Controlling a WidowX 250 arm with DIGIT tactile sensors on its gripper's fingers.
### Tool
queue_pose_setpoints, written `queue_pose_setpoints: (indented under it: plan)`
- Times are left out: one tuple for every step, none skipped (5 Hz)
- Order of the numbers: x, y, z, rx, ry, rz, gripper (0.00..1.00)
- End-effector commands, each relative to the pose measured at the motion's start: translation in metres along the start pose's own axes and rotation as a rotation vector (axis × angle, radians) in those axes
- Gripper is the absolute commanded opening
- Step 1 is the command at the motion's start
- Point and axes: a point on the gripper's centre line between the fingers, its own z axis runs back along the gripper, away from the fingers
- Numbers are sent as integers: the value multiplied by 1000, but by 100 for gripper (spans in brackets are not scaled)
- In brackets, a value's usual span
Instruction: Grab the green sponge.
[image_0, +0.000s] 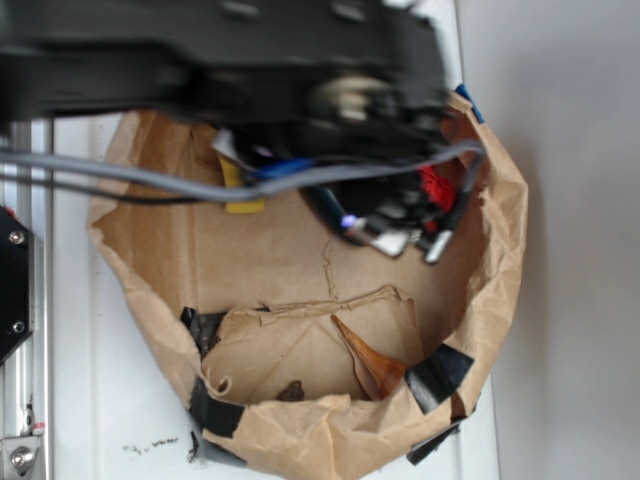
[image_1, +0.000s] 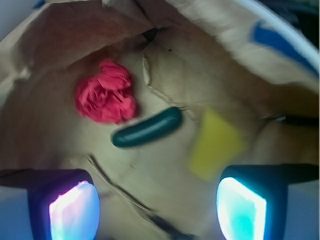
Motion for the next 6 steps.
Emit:
queue_pose_setpoints:
  plan:
    - [-16, 32, 5, -27, -21, 45, 100]
    - [-16, 32, 5, -27, -21, 45, 100]
    - [-16, 32, 5, -27, -21, 45, 100]
    - [-16, 32, 5, -27, -21, 45, 100]
    - [-3, 37, -23, 13, -48, 66, 100]
    - [2, 48, -42, 14, -75, 52, 100]
